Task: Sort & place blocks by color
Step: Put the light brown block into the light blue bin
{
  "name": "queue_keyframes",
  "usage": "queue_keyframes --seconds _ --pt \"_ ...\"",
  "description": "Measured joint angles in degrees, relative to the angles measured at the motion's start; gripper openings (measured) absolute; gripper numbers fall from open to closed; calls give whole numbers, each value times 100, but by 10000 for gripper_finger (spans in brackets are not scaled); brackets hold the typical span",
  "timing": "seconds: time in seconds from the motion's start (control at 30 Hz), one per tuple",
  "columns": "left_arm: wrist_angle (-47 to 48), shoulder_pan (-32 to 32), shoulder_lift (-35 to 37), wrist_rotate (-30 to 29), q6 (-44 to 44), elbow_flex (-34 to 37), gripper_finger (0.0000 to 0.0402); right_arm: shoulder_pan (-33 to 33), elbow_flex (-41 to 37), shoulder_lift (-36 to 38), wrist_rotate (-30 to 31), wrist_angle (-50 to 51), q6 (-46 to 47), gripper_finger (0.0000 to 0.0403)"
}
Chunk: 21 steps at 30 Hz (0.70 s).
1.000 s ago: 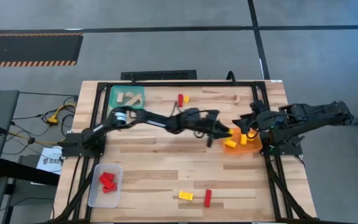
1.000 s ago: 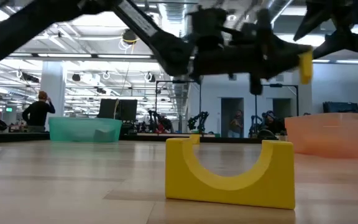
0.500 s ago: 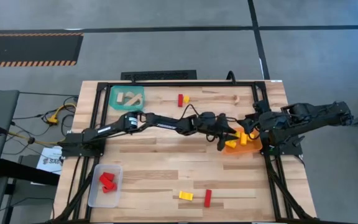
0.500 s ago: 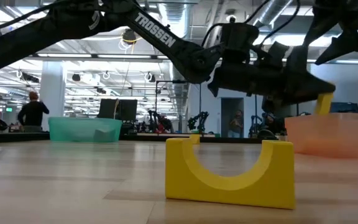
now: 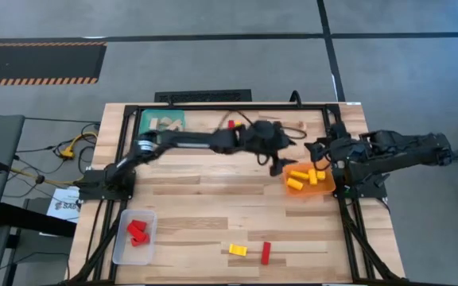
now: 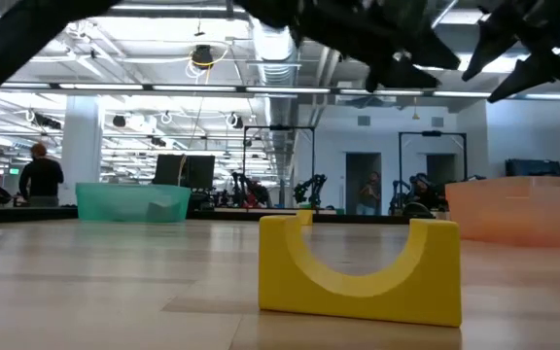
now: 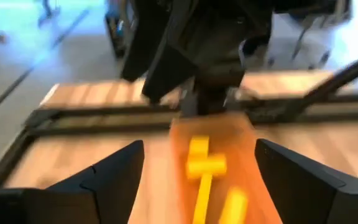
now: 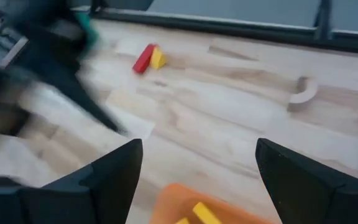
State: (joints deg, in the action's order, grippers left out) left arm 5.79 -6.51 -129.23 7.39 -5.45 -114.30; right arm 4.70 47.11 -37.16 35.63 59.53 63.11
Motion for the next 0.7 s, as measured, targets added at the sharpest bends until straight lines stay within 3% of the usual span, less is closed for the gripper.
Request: queue_keyframes --seconds 0.2,0.37,0.57,0.7 --pt "2057 -160 946 -907 -270 39 294 -799 0 -371 -304 -297 -421 333" --pt "2977 -317 1798 -1374 95 154 283 -2355 0 -1325 -1119 -889 -1722 333" --pt "3303 -319 3005 -2192 557 1598 264 -4666 -2 -2743 -2413 -1495 -3281 333" --pt "2877 -303 4069 -2492 1243 3101 251 -5615 -2 -3532 -2770 -1981 -3863 333"
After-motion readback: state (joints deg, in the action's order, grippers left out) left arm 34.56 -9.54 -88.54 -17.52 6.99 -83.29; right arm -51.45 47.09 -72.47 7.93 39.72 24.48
